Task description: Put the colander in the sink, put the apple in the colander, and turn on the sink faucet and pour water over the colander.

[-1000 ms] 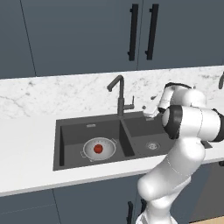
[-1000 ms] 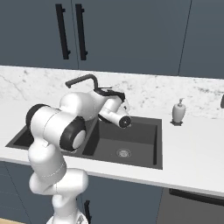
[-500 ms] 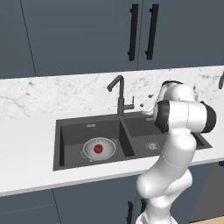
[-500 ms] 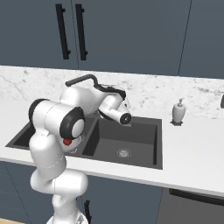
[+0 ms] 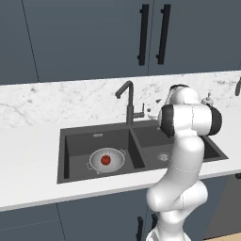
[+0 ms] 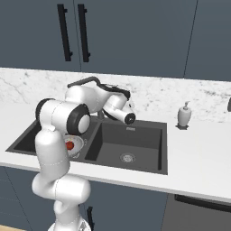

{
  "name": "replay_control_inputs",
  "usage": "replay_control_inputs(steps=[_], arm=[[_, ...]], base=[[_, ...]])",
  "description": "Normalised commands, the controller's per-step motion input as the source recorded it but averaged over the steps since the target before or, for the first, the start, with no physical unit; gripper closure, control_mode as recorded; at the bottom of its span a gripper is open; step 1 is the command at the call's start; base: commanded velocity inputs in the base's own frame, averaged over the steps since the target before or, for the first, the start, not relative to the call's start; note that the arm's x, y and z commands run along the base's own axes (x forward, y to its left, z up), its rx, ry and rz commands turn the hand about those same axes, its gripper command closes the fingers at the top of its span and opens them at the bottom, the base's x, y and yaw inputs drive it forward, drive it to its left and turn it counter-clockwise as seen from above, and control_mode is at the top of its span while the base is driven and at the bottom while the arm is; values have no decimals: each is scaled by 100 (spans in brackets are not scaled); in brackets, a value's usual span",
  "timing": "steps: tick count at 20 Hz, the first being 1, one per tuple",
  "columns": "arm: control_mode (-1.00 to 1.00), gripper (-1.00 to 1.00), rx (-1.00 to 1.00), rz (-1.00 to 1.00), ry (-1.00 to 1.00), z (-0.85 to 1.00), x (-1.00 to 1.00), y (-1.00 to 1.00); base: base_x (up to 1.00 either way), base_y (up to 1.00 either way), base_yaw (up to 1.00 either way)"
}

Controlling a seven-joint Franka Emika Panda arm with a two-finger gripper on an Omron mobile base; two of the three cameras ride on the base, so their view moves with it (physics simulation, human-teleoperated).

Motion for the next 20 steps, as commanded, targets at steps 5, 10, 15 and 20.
replay_control_inputs(steps=[5, 10, 15, 20], arm=[[-100, -100, 4, 0, 0, -16, 30, 19], [-100, -100, 5, 0, 2, -15, 35, 15], [-100, -100, 4, 0, 4, -12, 23, -2], [-100, -100, 4, 0, 1, -12, 15, -3]], base=[[0, 0, 0], [0, 0, 0], [0, 0, 0], [0, 0, 0]])
